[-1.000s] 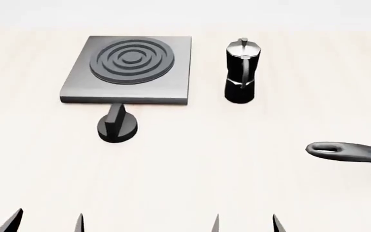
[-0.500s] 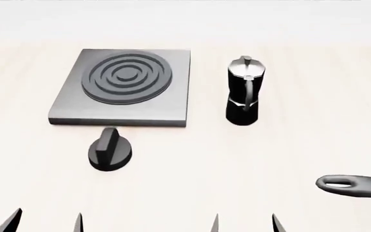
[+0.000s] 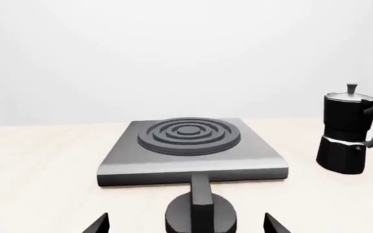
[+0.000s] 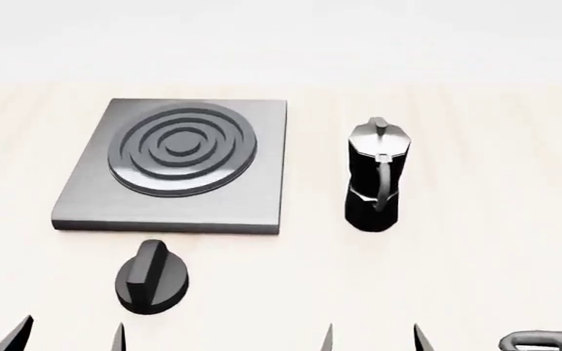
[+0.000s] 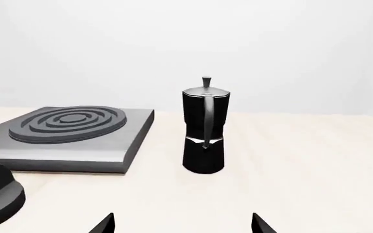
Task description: Put the moka pot on the stove.
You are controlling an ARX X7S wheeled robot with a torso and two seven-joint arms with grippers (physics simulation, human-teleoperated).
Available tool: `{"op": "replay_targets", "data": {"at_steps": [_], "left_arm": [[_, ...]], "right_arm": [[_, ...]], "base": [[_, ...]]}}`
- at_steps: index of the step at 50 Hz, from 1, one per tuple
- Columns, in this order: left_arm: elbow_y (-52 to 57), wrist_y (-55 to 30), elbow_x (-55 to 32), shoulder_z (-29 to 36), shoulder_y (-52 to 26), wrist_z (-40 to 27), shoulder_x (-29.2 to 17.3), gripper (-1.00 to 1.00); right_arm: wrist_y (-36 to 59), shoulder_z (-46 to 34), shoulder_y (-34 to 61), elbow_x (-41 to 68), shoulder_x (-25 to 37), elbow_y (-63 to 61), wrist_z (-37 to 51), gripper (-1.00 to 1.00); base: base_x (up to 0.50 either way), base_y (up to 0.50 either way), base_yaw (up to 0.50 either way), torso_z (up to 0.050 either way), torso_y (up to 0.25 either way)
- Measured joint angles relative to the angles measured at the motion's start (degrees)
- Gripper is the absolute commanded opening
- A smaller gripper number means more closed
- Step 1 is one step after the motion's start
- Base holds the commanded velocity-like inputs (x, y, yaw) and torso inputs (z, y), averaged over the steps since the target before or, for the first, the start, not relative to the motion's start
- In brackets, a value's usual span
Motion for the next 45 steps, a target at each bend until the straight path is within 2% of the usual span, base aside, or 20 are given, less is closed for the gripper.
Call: {"op": "replay_targets", "data": {"at_steps": [45], "left_arm": [[-0.7,0.5,-0.8,1.7,-0.4,-1.6,-1.4,1.0]], "right_arm": [[0.0,-1.2,0.5,1.7,1.5,0.8,1.4,1.0]], "base": [[0.27,0.0,0.0,0.0,0.0]]}}
